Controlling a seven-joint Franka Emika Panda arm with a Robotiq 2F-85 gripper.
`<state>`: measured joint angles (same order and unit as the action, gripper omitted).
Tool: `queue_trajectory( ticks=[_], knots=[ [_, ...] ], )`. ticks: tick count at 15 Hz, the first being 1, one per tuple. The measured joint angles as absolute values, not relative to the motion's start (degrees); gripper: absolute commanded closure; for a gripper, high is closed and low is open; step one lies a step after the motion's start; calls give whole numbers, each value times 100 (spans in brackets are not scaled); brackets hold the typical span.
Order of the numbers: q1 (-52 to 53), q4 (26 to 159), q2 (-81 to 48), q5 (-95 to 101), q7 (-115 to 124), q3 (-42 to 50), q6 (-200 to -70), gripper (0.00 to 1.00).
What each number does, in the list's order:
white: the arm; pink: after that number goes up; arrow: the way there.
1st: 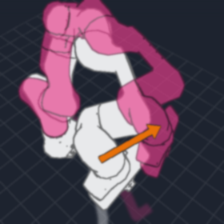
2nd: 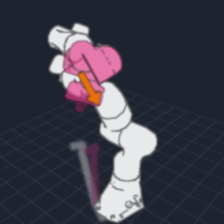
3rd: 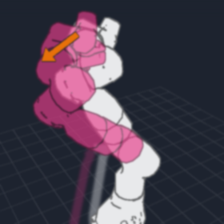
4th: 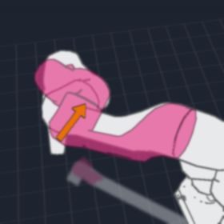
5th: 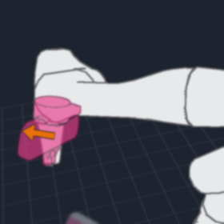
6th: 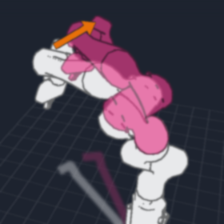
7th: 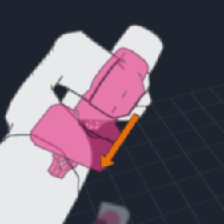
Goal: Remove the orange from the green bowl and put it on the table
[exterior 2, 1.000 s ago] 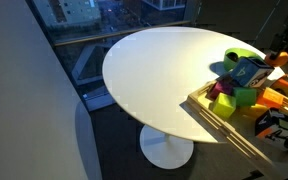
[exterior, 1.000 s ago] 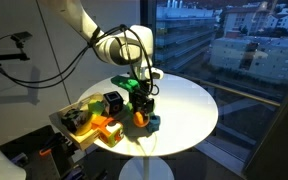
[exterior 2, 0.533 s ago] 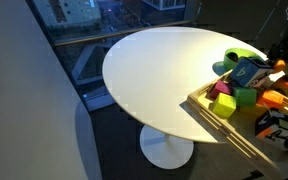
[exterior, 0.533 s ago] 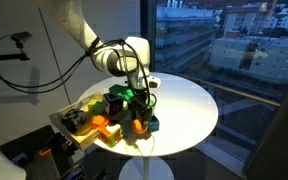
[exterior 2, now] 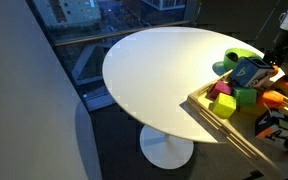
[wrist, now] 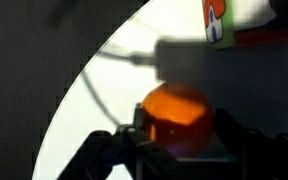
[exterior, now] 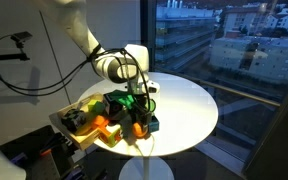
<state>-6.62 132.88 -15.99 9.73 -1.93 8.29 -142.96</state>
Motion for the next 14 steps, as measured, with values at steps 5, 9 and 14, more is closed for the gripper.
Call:
queue_trajectory(
  ticks=[5,9,14],
  knots=[
    [-659,13283,-1600,973,-197,828,-14297,7],
    [-659,13285,-1599,973,-251,828,-14296,0],
    [-662,13294,-1499,971,-425,828,-14237,0]
  ],
)
